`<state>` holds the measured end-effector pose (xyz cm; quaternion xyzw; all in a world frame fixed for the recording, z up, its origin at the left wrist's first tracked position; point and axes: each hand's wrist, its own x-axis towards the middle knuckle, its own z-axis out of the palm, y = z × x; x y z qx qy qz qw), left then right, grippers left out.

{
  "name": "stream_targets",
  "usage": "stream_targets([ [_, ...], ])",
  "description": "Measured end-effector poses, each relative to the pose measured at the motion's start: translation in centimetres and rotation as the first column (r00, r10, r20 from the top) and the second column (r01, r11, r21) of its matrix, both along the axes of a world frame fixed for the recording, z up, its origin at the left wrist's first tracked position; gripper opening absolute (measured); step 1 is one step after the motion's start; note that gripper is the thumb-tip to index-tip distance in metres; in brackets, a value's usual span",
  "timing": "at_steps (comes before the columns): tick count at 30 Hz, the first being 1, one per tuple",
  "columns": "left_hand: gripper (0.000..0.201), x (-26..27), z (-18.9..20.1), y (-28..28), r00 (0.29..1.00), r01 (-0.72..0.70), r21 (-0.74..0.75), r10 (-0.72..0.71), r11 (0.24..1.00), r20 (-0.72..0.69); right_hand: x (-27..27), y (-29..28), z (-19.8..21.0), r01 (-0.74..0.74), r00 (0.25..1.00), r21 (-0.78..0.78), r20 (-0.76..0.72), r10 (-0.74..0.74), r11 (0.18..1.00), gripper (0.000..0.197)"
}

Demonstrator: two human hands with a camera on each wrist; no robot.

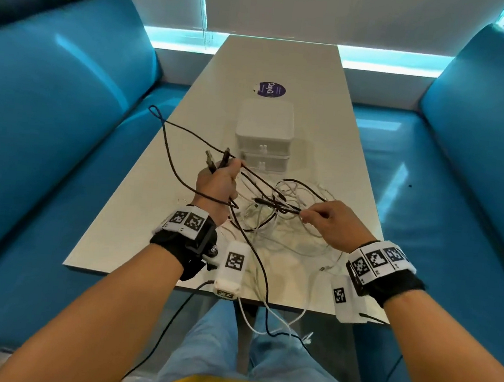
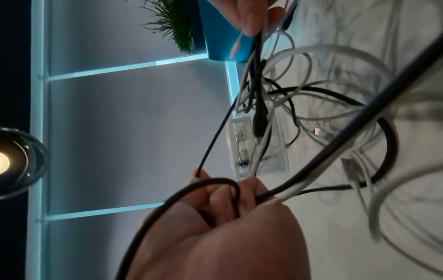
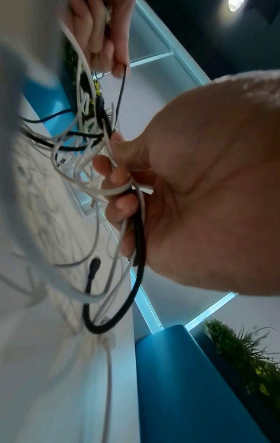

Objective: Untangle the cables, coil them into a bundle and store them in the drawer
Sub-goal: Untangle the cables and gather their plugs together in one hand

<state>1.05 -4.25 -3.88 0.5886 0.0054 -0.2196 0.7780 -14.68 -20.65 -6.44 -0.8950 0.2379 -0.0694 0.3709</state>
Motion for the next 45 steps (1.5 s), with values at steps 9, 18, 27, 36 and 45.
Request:
stream_targets([
  [9,0.015,1.5,2.0,1.9,0.996,-0.053,-0.094,0.059,0.994,0.064,-0.9,-1.4,0.6,0.056,0.985,-0.112,-0.158,-0.074,0.992,0.021],
  [18,0.013,-3.2,3.4,-0.2,0.892,0.322,0.002,-0.305,0.947,0.334,3.5,3.0,5.7,-0.072,0.993,-0.123,0.086,0.083,0.99,0.011],
  [27,0.022,-4.7,-0.1,-2.2,0.661,0.395,0.461,-0.594,0.795,0.458,2.6,2.2,9.2,-0.125,0.964,-0.054,0.228,0.134,0.991,0.014],
  [36,0.025,-3.6,-0.7,-3.4,0.777,0.3,0.435,-0.482,0.849,0.404,0.9,2.8,4.0,0.056,0.978,0.112,0.194,-0.077,0.992,0.047],
  [45,0.026,0.7,2.7,-0.7,0.917,0.255,0.171,-0.294,0.952,0.269,-0.5,1.7,-1.2,-0.022,0.982,-0.098,-0.188,0.003,0.995,0.041],
])
